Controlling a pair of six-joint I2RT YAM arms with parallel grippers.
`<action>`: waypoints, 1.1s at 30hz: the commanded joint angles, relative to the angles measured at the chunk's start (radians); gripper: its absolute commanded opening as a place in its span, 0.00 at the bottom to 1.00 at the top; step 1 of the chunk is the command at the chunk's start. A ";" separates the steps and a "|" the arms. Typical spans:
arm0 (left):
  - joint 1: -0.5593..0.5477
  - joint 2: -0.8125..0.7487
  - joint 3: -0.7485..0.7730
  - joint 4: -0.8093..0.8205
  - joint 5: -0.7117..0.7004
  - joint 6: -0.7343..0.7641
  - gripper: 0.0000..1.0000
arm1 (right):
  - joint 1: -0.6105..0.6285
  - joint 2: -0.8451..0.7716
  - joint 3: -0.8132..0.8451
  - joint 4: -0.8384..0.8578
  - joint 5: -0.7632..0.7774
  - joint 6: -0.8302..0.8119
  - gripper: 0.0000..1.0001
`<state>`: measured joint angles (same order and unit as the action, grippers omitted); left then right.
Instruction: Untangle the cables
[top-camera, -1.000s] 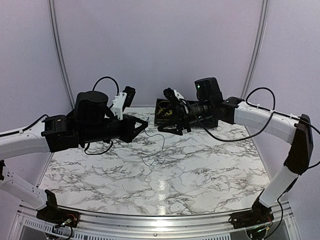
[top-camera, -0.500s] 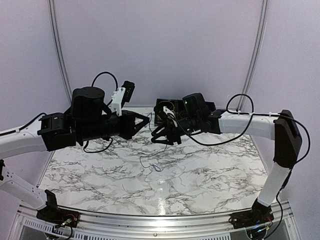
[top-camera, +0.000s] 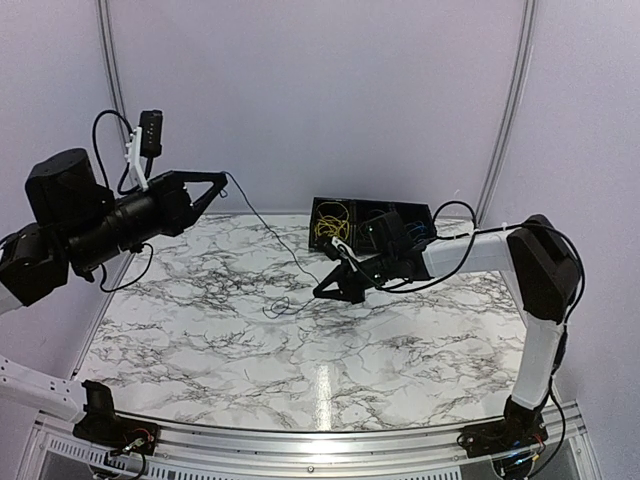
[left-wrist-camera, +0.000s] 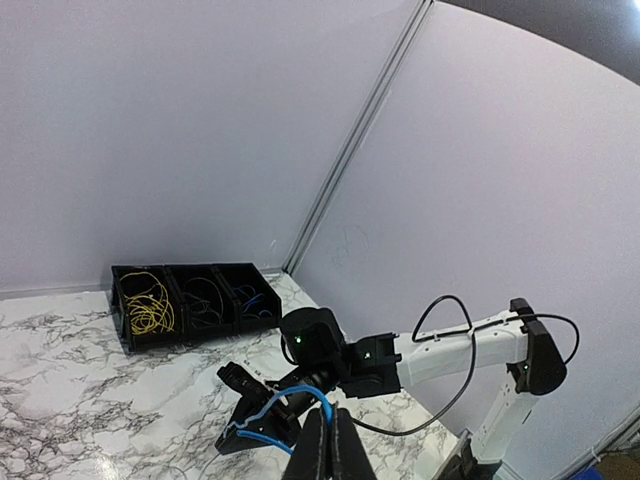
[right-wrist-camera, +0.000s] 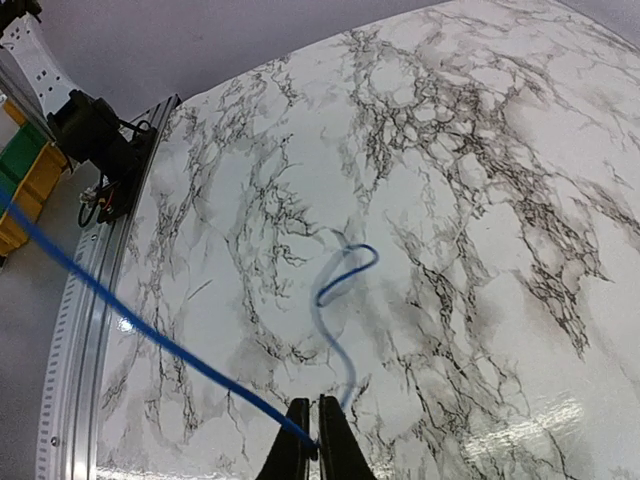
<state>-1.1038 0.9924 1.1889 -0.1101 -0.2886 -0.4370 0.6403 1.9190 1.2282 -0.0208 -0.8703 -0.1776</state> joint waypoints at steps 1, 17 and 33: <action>-0.004 -0.052 0.015 0.014 -0.065 0.002 0.00 | -0.029 0.035 0.013 0.035 0.036 0.033 0.06; -0.004 -0.019 -0.040 -0.002 -0.068 -0.036 0.00 | -0.088 0.026 0.019 0.024 0.095 0.024 0.04; -0.004 0.147 -0.145 0.101 -0.023 -0.066 0.00 | -0.076 -0.179 0.064 -0.061 -0.067 0.008 0.56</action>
<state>-1.1038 1.1072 1.0233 -0.0566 -0.3405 -0.5087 0.5541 1.8584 1.2335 -0.0856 -0.8715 -0.1596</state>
